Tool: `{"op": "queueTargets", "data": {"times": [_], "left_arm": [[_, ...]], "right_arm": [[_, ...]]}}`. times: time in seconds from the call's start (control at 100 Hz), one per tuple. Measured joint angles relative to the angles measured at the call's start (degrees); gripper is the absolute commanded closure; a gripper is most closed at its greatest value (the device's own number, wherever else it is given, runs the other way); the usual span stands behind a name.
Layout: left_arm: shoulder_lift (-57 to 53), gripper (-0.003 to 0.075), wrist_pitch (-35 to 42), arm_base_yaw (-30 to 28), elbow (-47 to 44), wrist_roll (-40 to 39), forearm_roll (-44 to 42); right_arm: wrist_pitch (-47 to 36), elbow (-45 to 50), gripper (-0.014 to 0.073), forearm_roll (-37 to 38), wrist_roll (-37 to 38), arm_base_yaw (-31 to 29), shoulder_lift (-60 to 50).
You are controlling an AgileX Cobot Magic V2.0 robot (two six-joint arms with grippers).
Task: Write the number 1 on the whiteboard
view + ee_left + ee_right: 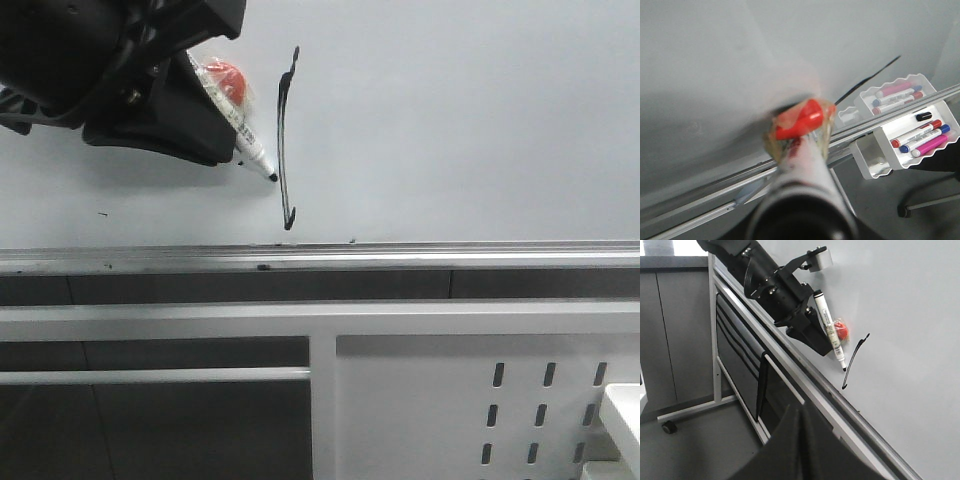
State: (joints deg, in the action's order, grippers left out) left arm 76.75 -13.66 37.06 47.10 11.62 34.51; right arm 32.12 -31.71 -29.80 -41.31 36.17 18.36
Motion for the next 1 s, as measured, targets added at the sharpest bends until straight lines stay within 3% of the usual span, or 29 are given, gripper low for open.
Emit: {"op": "queueTargets", "data": {"times": [0.29,0.57,0.77,1.0], "left_arm": [[0.0,0.0405,1.1,-0.1,0.0,0.0,-0.1],[0.0,0.0326,2.4,-0.3,0.2,0.0,-0.1],[0.0,0.0321,2.3,-0.3,0.2,0.0,-0.1],[0.0,0.0173,1.2,-0.3,0.2,0.0,0.0]], "right_arm": [[0.0,0.0,0.0643,0.0,0.0,0.0,0.0],[0.0,0.0,0.0643,0.0,0.0,0.0,0.0],[0.0,0.0,0.0643,0.0,0.0,0.0,0.0],[0.0,0.0,0.0643,0.0,0.0,0.0,0.0]]}}
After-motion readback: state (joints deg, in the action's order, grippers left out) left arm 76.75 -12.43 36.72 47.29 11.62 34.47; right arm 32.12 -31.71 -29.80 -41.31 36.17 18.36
